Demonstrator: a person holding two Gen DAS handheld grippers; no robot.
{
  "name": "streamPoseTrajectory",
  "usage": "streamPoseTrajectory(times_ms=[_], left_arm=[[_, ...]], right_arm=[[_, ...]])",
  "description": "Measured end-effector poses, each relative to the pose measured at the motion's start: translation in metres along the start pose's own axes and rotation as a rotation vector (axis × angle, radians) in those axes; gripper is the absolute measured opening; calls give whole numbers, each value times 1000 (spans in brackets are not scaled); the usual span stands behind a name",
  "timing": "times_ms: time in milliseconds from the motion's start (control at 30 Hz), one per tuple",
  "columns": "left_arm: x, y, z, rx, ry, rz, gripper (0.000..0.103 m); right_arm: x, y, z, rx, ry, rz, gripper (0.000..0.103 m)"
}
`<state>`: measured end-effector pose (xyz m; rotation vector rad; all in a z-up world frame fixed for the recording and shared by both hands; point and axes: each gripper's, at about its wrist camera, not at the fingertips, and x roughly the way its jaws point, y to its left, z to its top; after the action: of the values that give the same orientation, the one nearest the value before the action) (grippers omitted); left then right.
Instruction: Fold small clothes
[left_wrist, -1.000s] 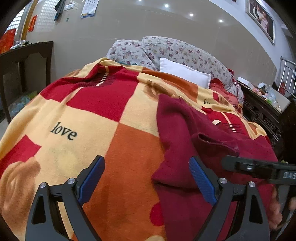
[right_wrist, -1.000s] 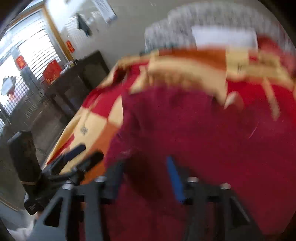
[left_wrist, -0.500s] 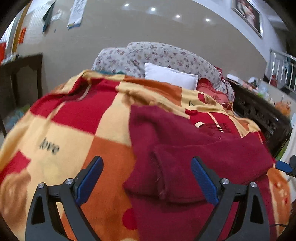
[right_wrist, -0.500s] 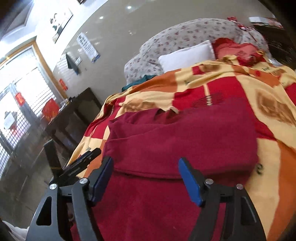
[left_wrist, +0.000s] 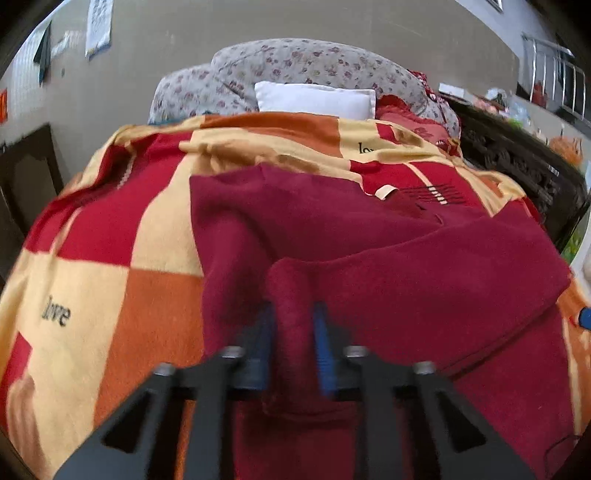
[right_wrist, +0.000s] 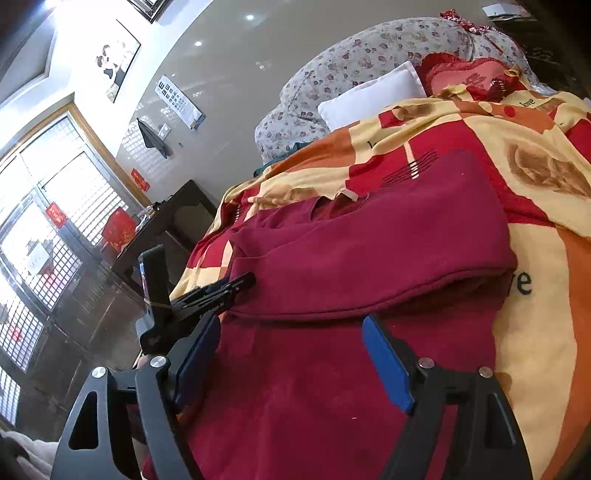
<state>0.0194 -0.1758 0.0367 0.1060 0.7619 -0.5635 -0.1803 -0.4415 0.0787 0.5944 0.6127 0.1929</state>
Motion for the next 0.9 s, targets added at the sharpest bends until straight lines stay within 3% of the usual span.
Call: streamPoseTrajectory(times_ms=[100,300,433,533,600,700,767,800,833,900], left_arm=[[-12,-2,6,-4,-16,-27,10],[-59,-11,45,36,-159,-40,10],[-40,2,49,18,-125,13,10],[-8,14,34,-17,-26,28,10],[7,18,22,-31,-1,45,12],[6,18,15,-38,-11,41,24],[2,14,15,-22,-8,45,43],[-2,13,15,-18,-14,45,61],[-8,11,14,-13,-33,59,74],[-18,10,11,-9,-65,79,78]], right_arm=[[-5,-4,1,19,-18,-2,84],[-23,-13,16,24,-89,-63,84],[-21,-17,36,19,-114,-161,83],[3,-21,48,-53,-62,-318,62],[24,-30,48,-110,6,-464,39],[42,-44,40,-203,90,-614,27],[35,-50,39,-205,84,-635,27],[29,-52,40,-196,86,-654,29],[24,-53,40,-187,81,-654,31],[7,-51,41,-127,59,-571,32]])
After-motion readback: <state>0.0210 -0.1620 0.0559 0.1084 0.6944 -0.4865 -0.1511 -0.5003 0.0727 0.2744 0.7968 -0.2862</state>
